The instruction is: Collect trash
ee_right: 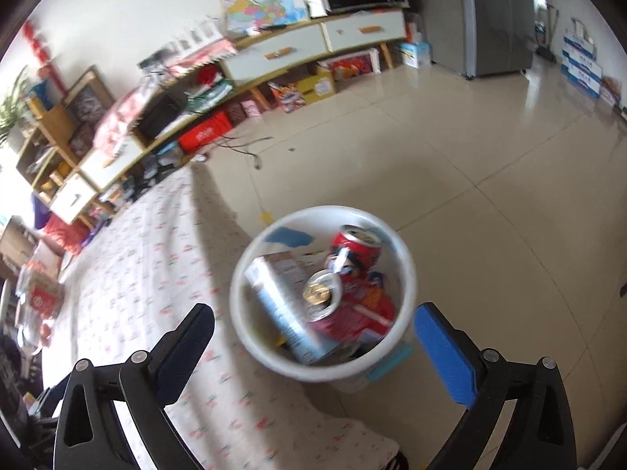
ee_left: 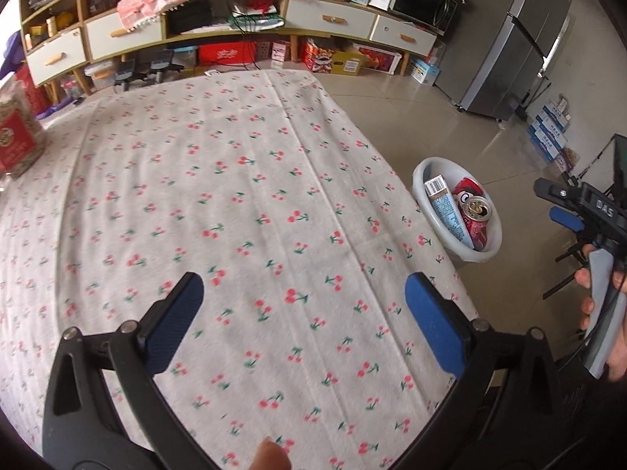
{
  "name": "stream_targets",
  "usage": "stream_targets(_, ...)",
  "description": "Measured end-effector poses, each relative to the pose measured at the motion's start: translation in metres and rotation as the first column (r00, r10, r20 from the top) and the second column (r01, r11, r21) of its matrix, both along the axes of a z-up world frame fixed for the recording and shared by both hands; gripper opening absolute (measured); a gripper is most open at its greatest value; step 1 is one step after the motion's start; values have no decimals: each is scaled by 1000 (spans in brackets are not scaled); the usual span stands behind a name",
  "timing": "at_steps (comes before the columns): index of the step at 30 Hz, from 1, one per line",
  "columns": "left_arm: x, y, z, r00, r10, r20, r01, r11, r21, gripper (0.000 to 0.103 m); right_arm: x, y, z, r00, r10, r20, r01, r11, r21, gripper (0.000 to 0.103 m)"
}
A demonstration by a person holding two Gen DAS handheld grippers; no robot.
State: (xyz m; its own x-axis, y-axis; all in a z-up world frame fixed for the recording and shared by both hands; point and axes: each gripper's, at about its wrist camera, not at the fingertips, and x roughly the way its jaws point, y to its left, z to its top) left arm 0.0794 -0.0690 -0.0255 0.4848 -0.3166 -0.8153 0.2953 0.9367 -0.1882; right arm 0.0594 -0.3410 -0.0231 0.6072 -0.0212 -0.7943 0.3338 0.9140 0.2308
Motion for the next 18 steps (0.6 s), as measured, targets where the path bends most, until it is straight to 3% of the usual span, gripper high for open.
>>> stream_targets(7,-34,23,26,994,59,89,-63,997,49,102,-38,64,27,993,94,66,-86,990,-116,103)
stream_targets(14,-66,46,33,979,149,135,-155,988,30,102,-74,115,23,988,104,113,-78,974,-213,103)
stream_targets(18,-80,52,32,963,198,185,-212,976,58,102,-95,137,19,978,137,159,-83,948,-308,103)
